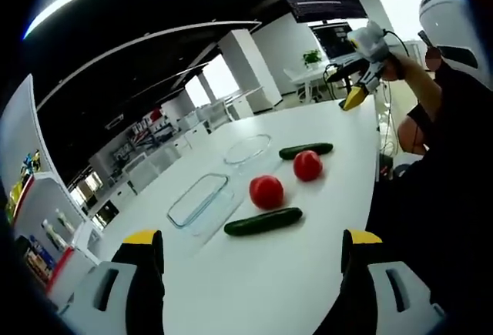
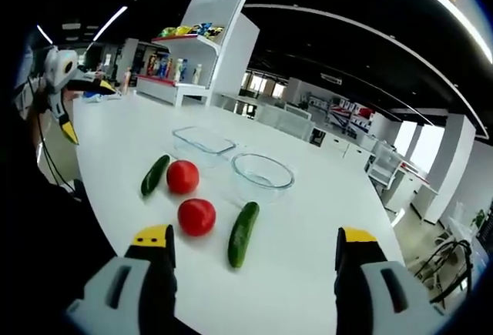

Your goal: Sort the scattered tomatoes and cucumbers on the table and place them into their respective storage containers

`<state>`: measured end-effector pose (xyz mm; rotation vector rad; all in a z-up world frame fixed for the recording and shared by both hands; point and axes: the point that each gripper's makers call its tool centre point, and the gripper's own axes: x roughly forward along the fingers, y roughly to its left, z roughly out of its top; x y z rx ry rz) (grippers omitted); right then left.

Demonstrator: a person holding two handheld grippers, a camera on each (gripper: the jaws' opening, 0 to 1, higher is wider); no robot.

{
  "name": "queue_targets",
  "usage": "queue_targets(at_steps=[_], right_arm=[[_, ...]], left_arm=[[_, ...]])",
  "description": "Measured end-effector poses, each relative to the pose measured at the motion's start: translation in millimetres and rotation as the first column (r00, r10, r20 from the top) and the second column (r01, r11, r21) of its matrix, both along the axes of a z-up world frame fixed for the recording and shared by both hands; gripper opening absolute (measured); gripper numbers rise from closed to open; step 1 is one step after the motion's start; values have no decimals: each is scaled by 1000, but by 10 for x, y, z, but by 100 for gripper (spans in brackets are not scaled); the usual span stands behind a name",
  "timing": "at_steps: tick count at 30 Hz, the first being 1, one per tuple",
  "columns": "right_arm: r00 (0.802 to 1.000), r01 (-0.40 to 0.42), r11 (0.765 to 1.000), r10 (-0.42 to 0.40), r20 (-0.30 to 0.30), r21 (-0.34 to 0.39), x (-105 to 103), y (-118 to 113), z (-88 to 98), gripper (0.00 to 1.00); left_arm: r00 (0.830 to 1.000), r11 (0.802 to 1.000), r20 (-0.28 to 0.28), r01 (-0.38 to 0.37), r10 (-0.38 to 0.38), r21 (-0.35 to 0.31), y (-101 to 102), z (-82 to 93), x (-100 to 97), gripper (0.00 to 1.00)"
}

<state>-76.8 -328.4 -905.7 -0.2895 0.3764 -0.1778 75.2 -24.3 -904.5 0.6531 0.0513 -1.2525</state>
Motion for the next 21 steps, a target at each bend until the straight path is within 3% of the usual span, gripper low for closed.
queue_targets(at_steps=[7,11,14,21], right_arm=[[1000,5,1000,-5,-11,-6,-14,-25,-22,82],[1000,2,1000,-2,-8,-9,-19,-21,-5,81],[1000,3,1000,-3,-15,-10,-25,-26,-16,80],[1000,3,1000,-3,-15,-14,-26,-25,-17,81]], left_arm=[[1000,1000,9,2,-2,-5,-5,16,2,95],[998,1000,61,11,-11,8,-35,22,-2,95],[998,1000,65,4,-4,9,-33,30,12,95],[997,999,76,21,-19,-27,-45,85,-11,95]])
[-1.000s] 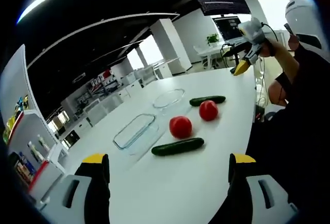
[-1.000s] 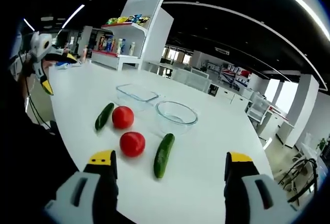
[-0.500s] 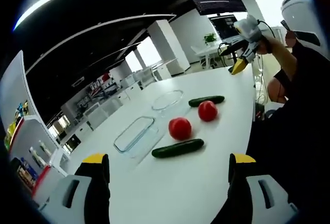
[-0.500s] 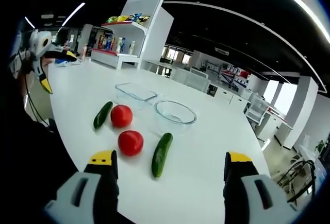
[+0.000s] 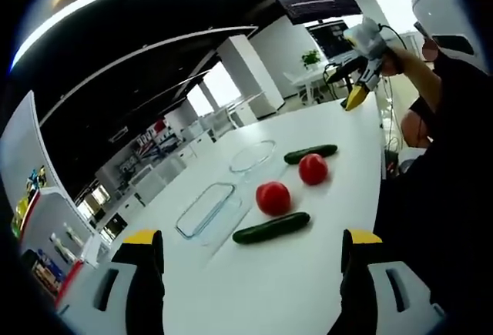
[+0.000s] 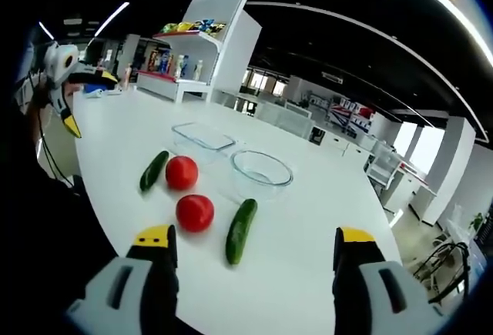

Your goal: Sort the scattered tomatoes and cucumbers on the table and place them into their respective storage containers

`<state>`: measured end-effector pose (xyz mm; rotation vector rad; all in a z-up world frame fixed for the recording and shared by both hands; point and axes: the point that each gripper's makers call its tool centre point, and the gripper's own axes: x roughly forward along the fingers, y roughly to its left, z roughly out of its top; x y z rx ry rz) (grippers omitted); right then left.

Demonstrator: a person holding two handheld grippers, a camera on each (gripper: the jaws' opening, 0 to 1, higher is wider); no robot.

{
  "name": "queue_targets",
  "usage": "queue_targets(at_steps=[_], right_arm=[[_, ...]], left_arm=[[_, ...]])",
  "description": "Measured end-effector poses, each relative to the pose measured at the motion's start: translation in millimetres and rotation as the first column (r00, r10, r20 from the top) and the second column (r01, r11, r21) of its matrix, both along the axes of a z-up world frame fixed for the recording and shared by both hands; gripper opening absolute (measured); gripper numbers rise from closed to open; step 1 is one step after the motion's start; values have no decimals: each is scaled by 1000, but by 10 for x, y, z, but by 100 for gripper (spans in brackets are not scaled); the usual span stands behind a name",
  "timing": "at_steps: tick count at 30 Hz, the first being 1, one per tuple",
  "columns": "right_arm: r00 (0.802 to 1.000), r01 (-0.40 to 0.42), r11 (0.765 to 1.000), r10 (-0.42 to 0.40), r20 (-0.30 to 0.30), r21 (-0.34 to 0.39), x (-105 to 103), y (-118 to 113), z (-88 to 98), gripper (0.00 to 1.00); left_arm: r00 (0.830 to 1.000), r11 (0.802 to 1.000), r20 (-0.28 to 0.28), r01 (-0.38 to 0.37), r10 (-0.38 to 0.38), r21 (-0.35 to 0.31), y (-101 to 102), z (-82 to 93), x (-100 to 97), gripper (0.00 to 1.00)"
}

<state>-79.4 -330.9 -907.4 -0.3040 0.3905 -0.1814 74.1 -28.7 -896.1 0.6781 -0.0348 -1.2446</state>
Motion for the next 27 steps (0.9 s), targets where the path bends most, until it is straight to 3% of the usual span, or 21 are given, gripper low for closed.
queue_targets(at_steps=[17,25,27], right_arm=[[1000,5,1000,-5,-1,3,13,5,-29,81],[1000,-31,999,31,6,25,34,84,-1,80],[1000,-30,999,30,8,19,43,77,17,80]], left_arm=[[1000,1000,12,14,-14,-11,-12,26,-25,95],[1000,999,24,5,-4,-40,-38,44,42,95],[999,1000,41,-6,7,-20,-37,9,73,95]])
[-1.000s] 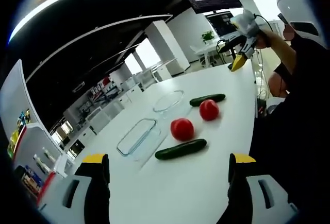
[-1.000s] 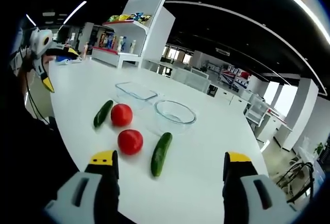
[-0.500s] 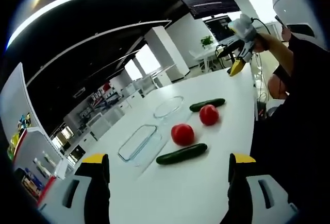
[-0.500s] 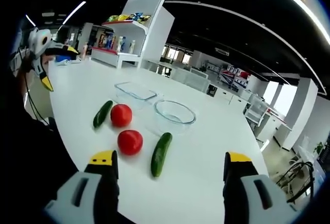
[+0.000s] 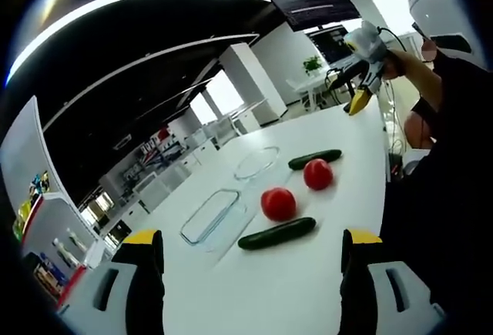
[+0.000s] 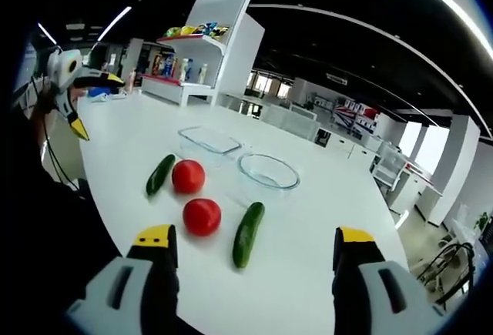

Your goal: Sort the scattered tomatoes and cucumbers on the table and place them into their respective storage containers

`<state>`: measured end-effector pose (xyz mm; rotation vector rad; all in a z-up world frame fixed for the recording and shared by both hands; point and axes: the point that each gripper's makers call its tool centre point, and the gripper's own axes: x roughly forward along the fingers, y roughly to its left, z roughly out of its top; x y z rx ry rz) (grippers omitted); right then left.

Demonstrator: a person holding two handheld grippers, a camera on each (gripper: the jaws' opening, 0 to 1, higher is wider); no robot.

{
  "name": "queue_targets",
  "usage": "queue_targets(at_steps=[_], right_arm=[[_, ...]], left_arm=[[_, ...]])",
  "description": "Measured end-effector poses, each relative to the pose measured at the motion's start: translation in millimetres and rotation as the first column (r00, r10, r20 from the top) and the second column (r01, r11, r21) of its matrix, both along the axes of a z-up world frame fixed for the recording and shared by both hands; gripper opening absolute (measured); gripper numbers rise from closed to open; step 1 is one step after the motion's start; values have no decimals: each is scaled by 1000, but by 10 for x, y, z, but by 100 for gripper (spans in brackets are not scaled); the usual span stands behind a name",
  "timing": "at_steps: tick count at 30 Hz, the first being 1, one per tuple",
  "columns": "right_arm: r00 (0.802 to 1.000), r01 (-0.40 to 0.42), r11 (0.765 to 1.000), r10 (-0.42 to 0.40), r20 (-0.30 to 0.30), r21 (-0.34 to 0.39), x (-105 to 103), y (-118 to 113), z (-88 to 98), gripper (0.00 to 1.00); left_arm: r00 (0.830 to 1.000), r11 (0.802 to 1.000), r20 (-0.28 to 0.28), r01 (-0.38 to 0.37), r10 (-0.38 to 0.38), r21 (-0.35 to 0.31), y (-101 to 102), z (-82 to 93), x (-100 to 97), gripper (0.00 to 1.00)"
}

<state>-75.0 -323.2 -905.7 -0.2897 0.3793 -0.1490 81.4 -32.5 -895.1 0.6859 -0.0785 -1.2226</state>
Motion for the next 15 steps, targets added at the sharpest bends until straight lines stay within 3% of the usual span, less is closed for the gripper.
queue_targets(at_steps=[2,9,15], right_arm=[[1000,-2,1000,2,-1,-1,4,3,8,80],[1000,-1,1000,1,-11,-1,2,-1,-37,80],[1000,8,1000,-8,-8,-7,-7,-13,-27,80]], left_arm=[[999,999,34,-26,25,40,23,-45,68,95],[996,996,70,-66,61,63,51,-103,170,94],[997,995,-6,-75,76,60,-9,-193,178,95]])
